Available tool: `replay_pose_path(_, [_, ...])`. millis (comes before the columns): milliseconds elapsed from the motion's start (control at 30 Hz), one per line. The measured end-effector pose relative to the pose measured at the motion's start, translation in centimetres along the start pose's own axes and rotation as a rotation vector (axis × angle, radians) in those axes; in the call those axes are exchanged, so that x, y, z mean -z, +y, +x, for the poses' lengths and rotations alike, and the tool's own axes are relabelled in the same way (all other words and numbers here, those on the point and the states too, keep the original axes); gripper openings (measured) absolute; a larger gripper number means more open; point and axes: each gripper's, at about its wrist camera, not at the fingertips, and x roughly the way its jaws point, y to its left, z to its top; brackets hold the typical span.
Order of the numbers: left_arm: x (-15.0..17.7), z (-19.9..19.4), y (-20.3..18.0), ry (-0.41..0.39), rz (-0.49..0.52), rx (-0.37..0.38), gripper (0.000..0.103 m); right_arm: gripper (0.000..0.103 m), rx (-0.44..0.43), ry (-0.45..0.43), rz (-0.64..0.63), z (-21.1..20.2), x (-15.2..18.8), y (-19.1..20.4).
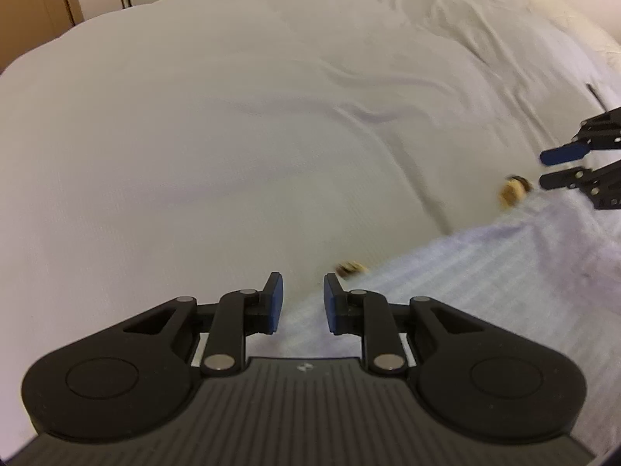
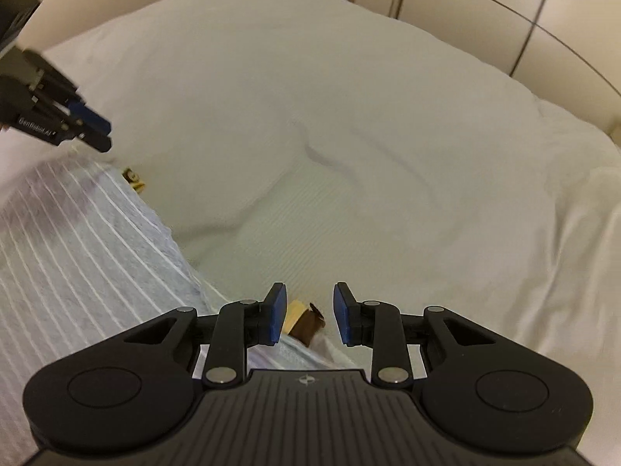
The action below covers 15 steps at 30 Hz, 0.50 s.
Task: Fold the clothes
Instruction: 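Release the folded shirt and open both grippers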
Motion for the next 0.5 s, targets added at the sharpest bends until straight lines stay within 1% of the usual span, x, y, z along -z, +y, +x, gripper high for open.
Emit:
replay_pose_path(67, [0.8,-0.7,-1.1,0.008,0.013,0.035,0.018,0.031,-0.022,0.019,0.019,-0.7,0.7,0.5])
replay_pose_path(167, [1.7,1.0,-4.3,0.044,0.083,0.108,0.018,0.031,-0.103,0.064,0.060,-0.5,2.2,2.1])
replay_pose_path(267, [1.5,3.4,-6.8,0.068,0.151,0.149,0.018,0.031,-0.174,0.137,-0.001,1.4,3.6,4.4])
replay_pose_path(300, [1.3,4.0,-7.1,0.066,0.161,0.150,0.018,0.031,-0.172,0.144,-0.037,2.1,3.8,4.9])
replay_pose_path(333, [1.0,4.4,-7.3,0.061,0.167,0.143,0.018,0.030,-0.144,0.140,-0.073,2.8,3.8,5.0])
replay_pose_path(367, [0.6,4.8,-7.2,0.053,0.163,0.133,0.018,0.029,-0.086,0.124,-0.102,3.2,3.6,4.7])
replay_pose_path(433, [-0.3,5.3,-6.7,0.030,0.124,0.107,0.018,0.028,0.057,0.057,-0.129,3.2,2.7,3.4])
replay_pose_path(500, [-1.0,5.5,-6.1,0.013,0.075,0.087,0.017,0.028,0.183,-0.007,-0.114,2.1,1.8,1.5])
